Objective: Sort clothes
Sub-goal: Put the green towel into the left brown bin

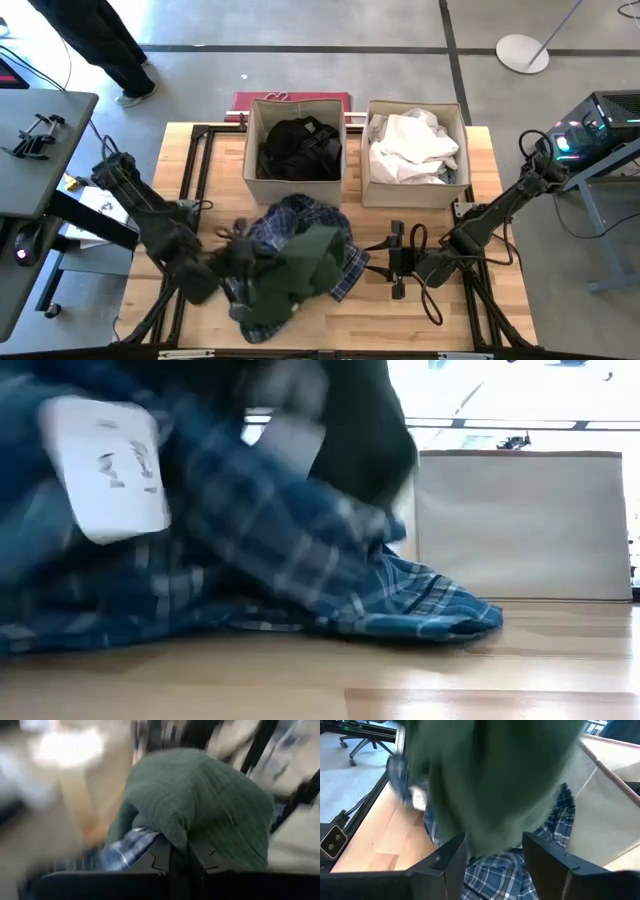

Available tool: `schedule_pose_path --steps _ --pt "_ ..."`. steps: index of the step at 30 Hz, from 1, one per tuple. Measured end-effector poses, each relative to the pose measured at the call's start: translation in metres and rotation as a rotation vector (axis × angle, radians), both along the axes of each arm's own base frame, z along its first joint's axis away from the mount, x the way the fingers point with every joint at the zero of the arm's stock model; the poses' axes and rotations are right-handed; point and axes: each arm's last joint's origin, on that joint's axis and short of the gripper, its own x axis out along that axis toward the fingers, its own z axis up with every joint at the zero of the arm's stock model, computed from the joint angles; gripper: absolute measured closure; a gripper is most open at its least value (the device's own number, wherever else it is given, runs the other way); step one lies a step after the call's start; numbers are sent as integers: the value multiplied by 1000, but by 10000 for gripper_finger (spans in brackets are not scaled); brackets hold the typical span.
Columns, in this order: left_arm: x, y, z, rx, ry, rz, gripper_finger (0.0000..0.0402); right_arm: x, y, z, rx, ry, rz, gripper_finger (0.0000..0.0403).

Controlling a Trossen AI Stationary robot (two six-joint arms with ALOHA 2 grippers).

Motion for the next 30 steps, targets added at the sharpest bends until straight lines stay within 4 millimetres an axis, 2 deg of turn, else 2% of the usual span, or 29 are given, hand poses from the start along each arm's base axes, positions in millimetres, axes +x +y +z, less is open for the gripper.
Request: schedule_pose_path --steps 6,8,10,14,18,21,23,25,27,30 --pt "6 -10 -83 -117 332 157 363 0 0 0 0 0 0 224" --pt "4 -10 -100 -129 425 185 340 0 0 0 -1 0 0 224" --pt "1 -7 -108 -139 483 236 308 0 0 0 -1 0 0 224" --pt "-4 2 -98 -180 482 320 241 0 0 0 -1 0 0 224" --pt "-8 7 -67 -251 406 272 187 0 0 0 0 0 0 224" --pt "-9 9 -42 -253 304 206 164 0 0 0 0 0 0 224" --pt "-5 5 -35 -160 252 113 159 0 0 0 2 -1 -1 224" --pt "2 -1 -37 -4 251 11 158 0 0 0 3 -1 -1 224" --pt "13 -5 -47 130 292 -55 160 0 0 0 4 -1 -2 224" --pt "28 -6 -68 164 368 -34 160 0 0 0 7 -1 -3 224"
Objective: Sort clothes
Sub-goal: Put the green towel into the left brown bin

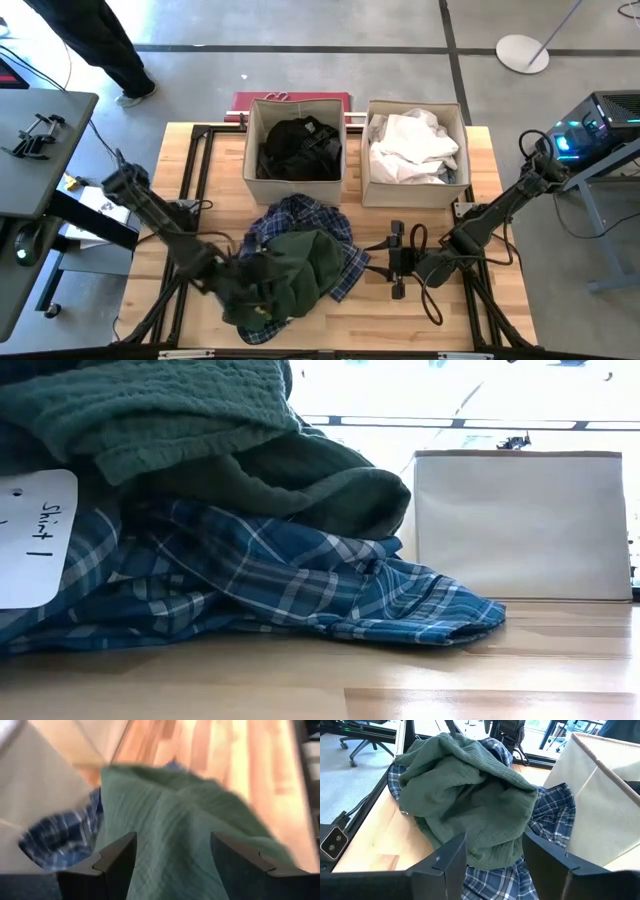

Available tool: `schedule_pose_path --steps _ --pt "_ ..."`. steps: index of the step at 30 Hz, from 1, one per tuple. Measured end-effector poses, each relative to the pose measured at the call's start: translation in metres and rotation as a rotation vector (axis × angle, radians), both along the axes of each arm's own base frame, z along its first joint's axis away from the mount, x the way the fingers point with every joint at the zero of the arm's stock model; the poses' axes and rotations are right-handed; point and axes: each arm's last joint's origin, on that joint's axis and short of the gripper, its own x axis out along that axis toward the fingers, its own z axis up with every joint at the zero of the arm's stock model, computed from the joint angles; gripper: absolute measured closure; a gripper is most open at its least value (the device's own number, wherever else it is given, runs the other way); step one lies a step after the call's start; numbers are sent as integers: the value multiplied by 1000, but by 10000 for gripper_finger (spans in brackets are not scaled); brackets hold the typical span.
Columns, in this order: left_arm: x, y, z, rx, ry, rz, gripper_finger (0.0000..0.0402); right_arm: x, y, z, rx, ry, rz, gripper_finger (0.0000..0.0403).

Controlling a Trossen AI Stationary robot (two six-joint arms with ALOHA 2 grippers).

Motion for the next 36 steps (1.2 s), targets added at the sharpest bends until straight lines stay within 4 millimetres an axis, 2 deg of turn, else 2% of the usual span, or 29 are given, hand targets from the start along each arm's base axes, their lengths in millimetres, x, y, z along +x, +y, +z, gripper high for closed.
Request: schedule_pose_path --steps 6,9,12,15,16,18,20,23,26,29,32,36 --pt "34 1 -58 -114 265 30 162 0 0 0 -4 0 2 224" --pt "47 -3 -85 -124 366 -8 186 0 0 0 -3 1 2 224" --pt "54 -4 -100 -139 415 -49 255 0 0 0 -4 1 2 224" --pt "54 0 -100 -139 458 -77 360 0 0 0 -7 1 3 224" --pt "52 2 -96 -140 475 -77 379 0 0 0 -6 1 3 224" --pt "49 8 -77 -121 490 -39 385 0 0 0 0 0 0 224" --pt "48 12 -43 -56 430 -5 391 0 0 0 1 0 1 224" --pt "44 12 22 82 234 -23 397 0 0 0 1 0 1 224" --pt "35 13 87 298 -9 -25 398 0 0 0 4 -4 1 224" --pt "22 22 141 557 -174 68 399 0 0 1 6 -6 1 224" --pt "12 40 181 784 -200 214 400 0 1 1 9 -10 1 224" --pt "4 78 214 943 -93 343 401 0 1 1 5 -11 3 224"
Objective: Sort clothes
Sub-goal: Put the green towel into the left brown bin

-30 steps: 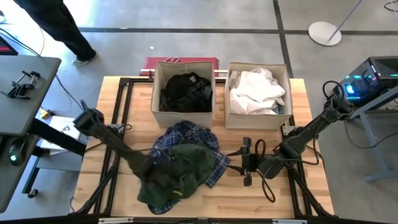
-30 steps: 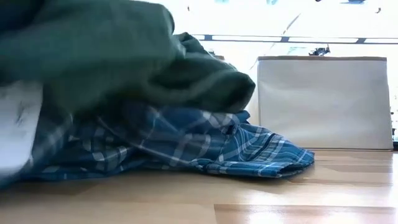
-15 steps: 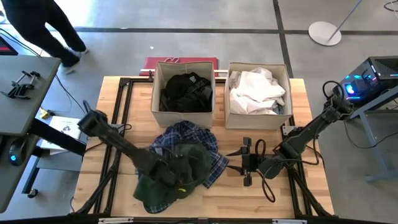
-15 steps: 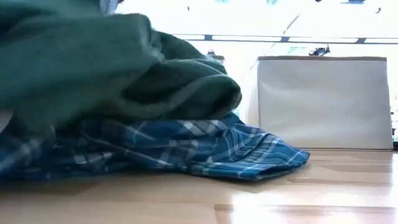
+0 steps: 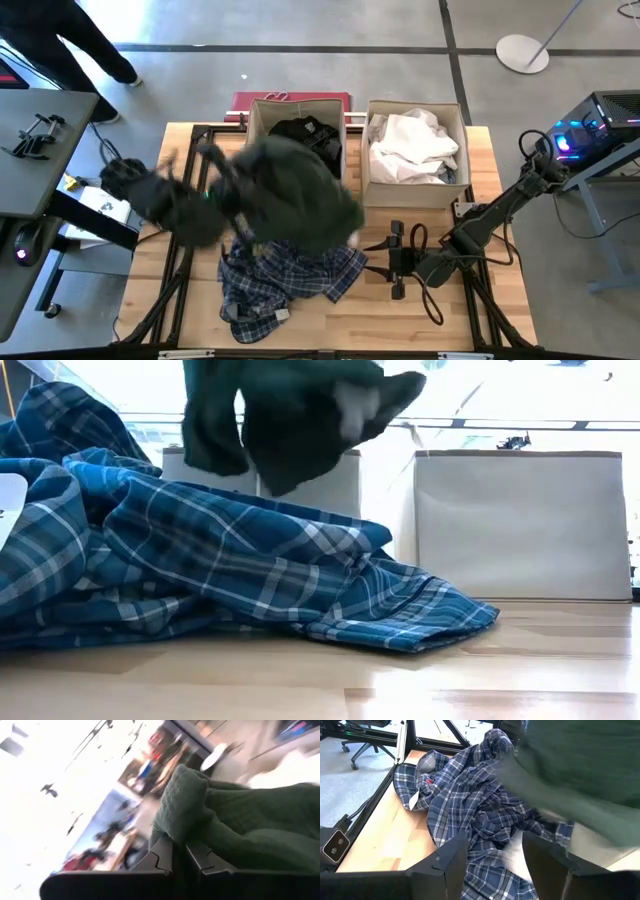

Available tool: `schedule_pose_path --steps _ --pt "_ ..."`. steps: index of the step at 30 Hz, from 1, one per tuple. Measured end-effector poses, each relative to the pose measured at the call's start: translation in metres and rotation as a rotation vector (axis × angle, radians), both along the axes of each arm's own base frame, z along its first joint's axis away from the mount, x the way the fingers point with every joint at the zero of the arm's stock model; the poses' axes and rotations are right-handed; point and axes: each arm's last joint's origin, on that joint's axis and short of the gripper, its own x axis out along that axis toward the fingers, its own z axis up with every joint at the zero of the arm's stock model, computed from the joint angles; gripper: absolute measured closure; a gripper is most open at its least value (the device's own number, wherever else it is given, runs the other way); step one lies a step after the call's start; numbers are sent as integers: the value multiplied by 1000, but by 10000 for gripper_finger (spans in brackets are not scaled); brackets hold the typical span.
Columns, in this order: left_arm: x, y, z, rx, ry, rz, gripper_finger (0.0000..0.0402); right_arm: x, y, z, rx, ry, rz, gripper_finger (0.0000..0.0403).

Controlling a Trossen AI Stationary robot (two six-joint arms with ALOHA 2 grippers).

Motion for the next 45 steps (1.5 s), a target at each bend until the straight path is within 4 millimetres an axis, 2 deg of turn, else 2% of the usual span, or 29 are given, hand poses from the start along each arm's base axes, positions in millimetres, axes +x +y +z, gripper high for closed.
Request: schedule_pose_path --steps 3,6,9,12,16,20,24,27,30,33,36,41,45 --pt "-1 39 19 0 2 97 401 1 -1 0 -9 0 -1 224" --pt "2 78 36 -27 -50 112 401 2 -3 0 -15 1 -5 224" --pt "3 113 55 -10 -159 145 401 2 -3 0 -17 0 -7 224" --pt "3 139 69 27 -288 106 401 2 -3 0 -13 0 -8 224" --pt "4 163 69 39 -318 78 401 2 -3 0 -3 -1 -12 224" --pt "7 182 45 -105 -283 82 401 2 -3 0 5 -1 -15 224" --pt "12 189 8 -378 -165 16 401 2 -3 0 4 0 -15 224" --pt "14 179 -16 -578 -77 1 401 2 -3 0 4 0 -15 224" --pt "14 162 -23 -719 -62 -61 401 2 -3 0 -8 1 -10 224" --pt "11 145 -19 -818 -97 -165 401 3 -4 0 -19 2 -10 224" --pt "9 139 -18 -936 -139 -214 401 4 -6 0 -18 1 -19 224" --pt "13 158 -29 -935 -110 -86 401 6 -9 1 -15 -4 -31 224" --pt "29 185 -52 -886 -65 73 401 7 -9 1 -12 -6 -34 224"
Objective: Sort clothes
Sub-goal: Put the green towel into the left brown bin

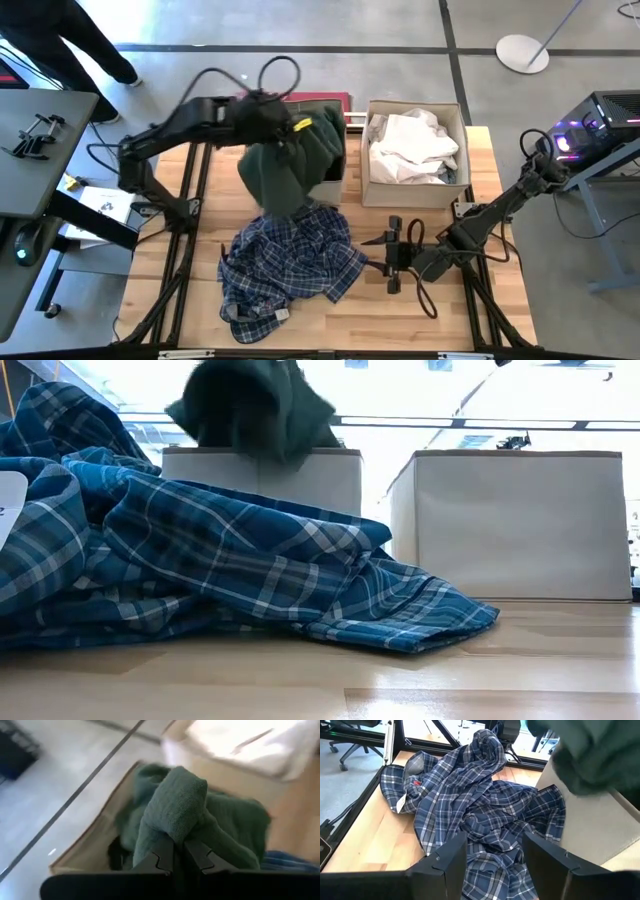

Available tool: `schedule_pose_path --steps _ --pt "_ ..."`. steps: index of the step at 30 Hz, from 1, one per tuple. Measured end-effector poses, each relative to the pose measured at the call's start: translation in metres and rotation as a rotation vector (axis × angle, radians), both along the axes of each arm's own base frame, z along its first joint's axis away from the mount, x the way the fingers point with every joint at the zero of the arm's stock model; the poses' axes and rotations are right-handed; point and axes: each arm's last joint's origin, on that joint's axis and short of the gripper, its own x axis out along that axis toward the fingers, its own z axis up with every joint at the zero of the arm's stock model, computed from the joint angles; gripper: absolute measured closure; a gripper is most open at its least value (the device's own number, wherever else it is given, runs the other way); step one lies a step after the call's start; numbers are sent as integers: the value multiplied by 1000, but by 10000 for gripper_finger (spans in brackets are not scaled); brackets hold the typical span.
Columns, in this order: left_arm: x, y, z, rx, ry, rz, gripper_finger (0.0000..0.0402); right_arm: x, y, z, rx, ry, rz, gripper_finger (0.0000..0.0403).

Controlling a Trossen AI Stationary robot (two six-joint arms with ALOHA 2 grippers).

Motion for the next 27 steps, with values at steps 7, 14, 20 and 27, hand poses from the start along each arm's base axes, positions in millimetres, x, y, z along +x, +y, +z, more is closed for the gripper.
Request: schedule_pose_path --steps 7,14,20,27 --pt "31 63 -66 7 105 166 381 -1 0 -1 14 4 -5 224" --pt "56 113 -146 -232 41 105 285 -2 0 -2 -2 23 -4 224" --pt "68 126 -210 -330 204 121 254 -2 0 -3 7 24 -9 224" --pt "66 125 -206 -267 320 123 275 -2 -1 -4 11 34 -15 224"
